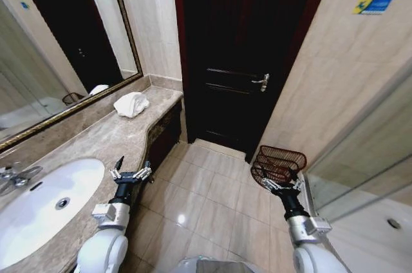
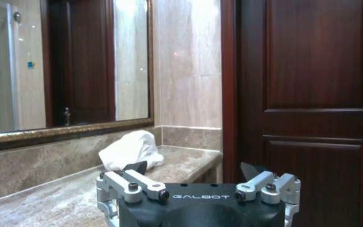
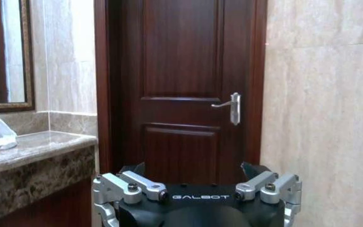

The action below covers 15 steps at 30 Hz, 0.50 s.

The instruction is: Discard the used towel into the hamper.

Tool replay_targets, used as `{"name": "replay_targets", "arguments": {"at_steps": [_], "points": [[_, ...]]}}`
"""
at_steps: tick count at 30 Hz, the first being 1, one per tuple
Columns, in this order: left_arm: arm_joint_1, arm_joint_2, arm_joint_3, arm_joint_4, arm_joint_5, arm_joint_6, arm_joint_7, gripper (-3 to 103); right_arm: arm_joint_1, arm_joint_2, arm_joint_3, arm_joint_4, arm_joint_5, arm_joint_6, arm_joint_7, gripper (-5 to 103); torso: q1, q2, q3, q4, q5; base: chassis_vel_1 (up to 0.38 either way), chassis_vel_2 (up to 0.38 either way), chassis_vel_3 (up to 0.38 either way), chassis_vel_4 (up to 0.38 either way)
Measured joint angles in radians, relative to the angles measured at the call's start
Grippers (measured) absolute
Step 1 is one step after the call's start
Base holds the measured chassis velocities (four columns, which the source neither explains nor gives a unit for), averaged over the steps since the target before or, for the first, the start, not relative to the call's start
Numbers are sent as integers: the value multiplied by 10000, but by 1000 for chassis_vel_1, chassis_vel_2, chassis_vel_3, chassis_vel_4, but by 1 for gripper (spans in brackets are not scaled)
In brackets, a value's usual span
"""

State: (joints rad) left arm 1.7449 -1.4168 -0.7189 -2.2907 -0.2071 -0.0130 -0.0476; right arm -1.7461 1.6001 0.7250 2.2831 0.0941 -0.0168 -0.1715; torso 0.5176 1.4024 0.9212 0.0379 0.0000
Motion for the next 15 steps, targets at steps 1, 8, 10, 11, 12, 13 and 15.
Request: {"name": "replay_targets", "arguments": {"at_steps": [1,8,10,11,12,13,15], "points": [[15,-13,0,-13,19,-8,-1,100,-1,-10,4,1,24,0,0,100,-1,0,0,1,1,-81,140,171,-87],[44,-62,38,-65,154,-48,-26,100,-47,-38,35,-10,96,56,1,100,-1,1,-1,-1,-1,-79,147,165,-63],[56,-78,78,-70,211,-64,-54,100,-83,-40,38,-13,112,77,2,100,0,0,0,1,1,-70,163,160,-48],[60,-90,103,-73,238,-67,-62,100,-99,-42,40,-13,118,87,2,100,0,0,0,1,2,-39,169,131,-76],[65,-110,130,-73,268,-69,-68,100,-113,-44,41,-12,124,98,1,100,-2,1,-1,1,0,-77,158,131,-76],[67,-122,149,-73,289,-70,-74,100,-119,-45,44,-11,127,106,2,100,-1,0,-1,1,0,-77,158,131,-86],[69,-150,205,-73,336,-71,-87,100,-127,-44,45,-10,131,118,1,100,0,0,0,0,1,-67,133,142,-86]]}}
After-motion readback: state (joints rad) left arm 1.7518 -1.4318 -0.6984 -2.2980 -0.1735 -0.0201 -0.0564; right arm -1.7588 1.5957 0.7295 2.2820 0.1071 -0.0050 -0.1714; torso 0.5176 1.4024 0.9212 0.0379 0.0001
